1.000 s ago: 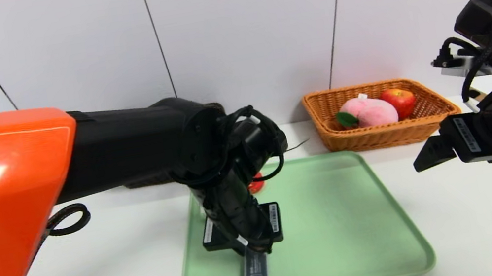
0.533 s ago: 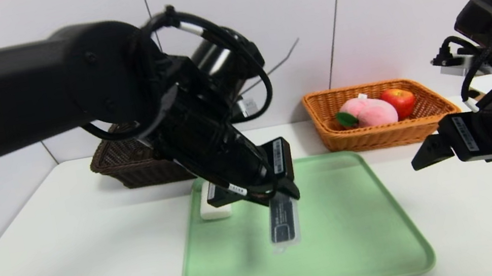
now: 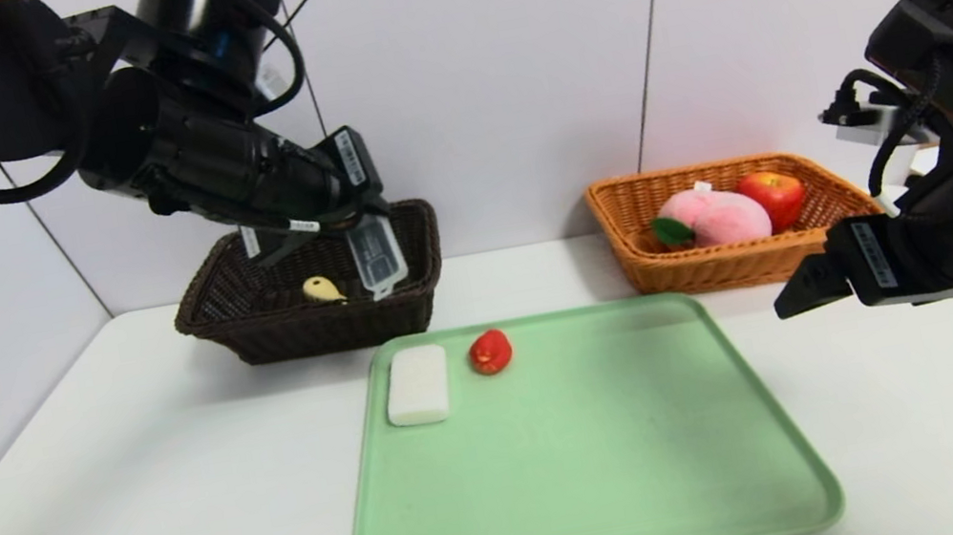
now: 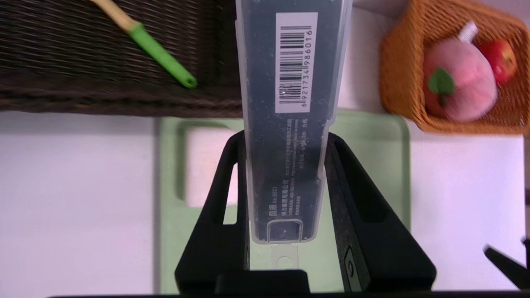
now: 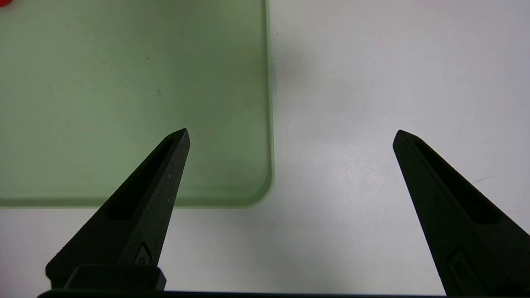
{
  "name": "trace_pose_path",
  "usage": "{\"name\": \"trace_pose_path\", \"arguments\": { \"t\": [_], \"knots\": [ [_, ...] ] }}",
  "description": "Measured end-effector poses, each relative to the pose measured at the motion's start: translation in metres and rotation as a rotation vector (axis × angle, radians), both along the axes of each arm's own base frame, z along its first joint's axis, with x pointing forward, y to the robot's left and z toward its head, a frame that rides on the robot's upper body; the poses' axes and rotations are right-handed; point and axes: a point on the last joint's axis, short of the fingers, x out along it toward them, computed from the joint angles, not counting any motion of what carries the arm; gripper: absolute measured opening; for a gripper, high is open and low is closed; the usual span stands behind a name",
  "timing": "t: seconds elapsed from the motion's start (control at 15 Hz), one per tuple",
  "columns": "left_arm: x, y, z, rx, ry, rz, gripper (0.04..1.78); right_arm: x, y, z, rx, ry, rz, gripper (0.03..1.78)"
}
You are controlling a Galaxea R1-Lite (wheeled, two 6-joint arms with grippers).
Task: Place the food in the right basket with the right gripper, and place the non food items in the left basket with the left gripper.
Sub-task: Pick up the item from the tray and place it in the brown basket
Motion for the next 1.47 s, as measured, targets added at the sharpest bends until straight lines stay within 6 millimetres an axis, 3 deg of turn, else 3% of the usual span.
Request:
{"name": "trace_pose_path", "arguments": {
  "t": [0.47,0.73,1.2,1.47],
  "knots": [
    [0.067,0.060,-0.029,-0.053,0.001,0.270,0.56,-0.001,0.000,0.000,0.002,0.001,0.002,1.70],
    [0.095,0.069,-0.043,-0.088,-0.070,0.395,0.56,-0.002,0.000,0.001,0.003,0.000,0.002,1.70],
    [0.121,0.071,-0.084,-0.032,0.003,0.438,0.56,-0.002,0.000,-0.001,0.000,0.006,0.005,1.70],
    [0.132,0.071,-0.099,-0.019,0.012,0.441,0.99,-0.005,-0.002,-0.002,-0.003,0.009,0.008,1.70]
  ]
}}
